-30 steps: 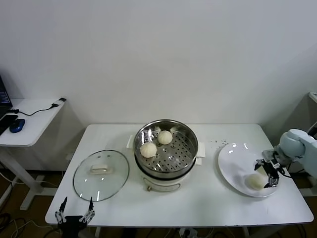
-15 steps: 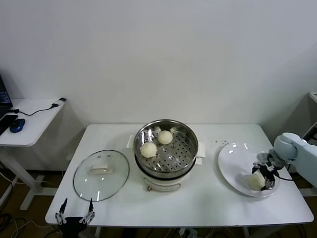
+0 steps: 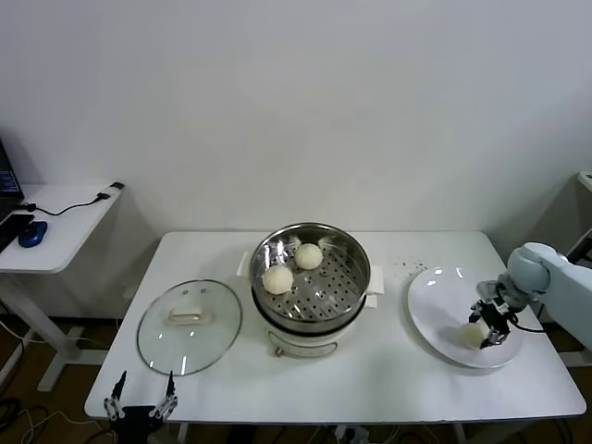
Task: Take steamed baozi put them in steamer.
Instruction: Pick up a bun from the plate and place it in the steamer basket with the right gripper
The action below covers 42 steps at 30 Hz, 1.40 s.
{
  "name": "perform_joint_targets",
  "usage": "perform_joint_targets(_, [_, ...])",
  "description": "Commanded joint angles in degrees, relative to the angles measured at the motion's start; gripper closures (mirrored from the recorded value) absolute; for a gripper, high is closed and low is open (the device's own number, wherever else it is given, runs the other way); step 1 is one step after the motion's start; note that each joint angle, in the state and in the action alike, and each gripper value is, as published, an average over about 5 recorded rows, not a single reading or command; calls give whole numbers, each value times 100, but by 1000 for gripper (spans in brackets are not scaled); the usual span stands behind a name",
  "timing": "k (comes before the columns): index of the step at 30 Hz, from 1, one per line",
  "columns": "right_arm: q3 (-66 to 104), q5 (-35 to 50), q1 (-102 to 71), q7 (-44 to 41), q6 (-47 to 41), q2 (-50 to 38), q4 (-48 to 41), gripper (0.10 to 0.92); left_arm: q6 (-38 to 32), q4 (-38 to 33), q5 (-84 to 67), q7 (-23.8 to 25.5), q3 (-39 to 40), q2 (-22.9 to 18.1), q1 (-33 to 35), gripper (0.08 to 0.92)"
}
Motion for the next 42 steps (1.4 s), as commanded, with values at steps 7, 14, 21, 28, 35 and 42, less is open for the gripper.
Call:
perform_joint_targets(7, [-1693, 21, 2724, -422, 1501, 359, 729, 448, -16, -17, 8, 6, 42, 3, 28, 177])
perform_joint_targets(14, [-2357, 78, 4404, -479, 2678, 1662, 707, 441, -36, -41, 20, -3, 56, -14, 104, 177])
perform_joint_targets(21, [-2402, 446, 4893, -397, 3075, 3076, 310, 440, -31, -89, 46, -3, 72, -8, 142, 177])
perform_joint_targets(28, [-2400, 437, 4367, -391, 3056, 3953, 372, 443, -4, -104, 89, 11, 120, -4, 95, 177])
perform_joint_targets(35, [-2408, 257, 3623, -377, 2936, 4230, 810, 446, 2, -47, 89, 21, 68, 14, 71, 177])
perform_joint_targets(42, [-2584, 214, 3261, -363, 2906, 4185, 1177, 448, -12, 43, 51, 21, 21, 20, 45, 177])
